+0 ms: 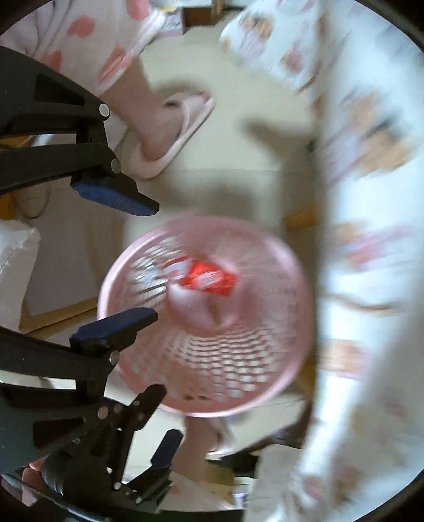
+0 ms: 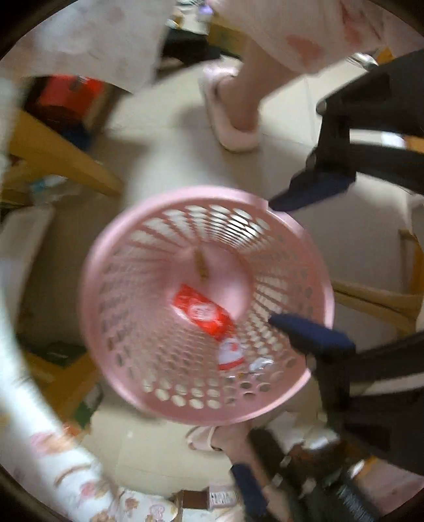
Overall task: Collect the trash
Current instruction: 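Move both open tools back up toward the remaining items on the cloth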
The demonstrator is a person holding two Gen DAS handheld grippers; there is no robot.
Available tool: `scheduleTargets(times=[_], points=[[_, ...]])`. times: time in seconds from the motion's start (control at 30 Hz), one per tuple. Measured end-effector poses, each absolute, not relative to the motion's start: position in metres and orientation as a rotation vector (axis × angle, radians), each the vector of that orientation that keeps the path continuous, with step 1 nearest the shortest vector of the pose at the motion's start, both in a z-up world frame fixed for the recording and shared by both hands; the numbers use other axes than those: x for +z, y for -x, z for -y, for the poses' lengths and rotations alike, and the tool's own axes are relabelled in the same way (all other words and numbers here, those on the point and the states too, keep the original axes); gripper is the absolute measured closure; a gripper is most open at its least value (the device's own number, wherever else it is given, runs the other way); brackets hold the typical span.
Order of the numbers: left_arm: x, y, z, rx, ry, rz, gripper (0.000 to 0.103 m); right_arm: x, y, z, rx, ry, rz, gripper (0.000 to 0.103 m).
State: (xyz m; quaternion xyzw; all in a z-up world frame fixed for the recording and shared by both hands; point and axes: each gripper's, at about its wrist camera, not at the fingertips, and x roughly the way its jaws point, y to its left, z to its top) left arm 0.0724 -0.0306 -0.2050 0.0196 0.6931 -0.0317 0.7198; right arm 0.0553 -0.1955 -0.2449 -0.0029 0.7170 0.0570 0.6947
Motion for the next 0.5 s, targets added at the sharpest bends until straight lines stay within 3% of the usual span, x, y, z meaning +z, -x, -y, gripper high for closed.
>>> scheduleTargets(times=[0.13, 0.33, 0.43, 0.5], points=[[-0.167, -0.074, 0.023, -0.048, -0.066, -1.388, 0.042, -0.214, -0.060, 0.196, 0.138, 0.009, -1.491, 0.032], [-0.127, -0.072, 0.014, -0.031, -0.094, -1.232, 0.028, -0.160, -0.060, 0.192, 0.158, 0.035, -1.259, 0.019], [-0.107, -0.066, 0.000, -0.012, -0.088, -1.143, 0.023, -0.134, -0.060, 0.195, 0.174, 0.052, -1.171, 0.019], [-0.092, -0.061, -0.004, 0.008, -0.112, -1.069, 0.017, -0.116, -0.057, 0.202, 0.170, 0.058, -1.084, 0.010]])
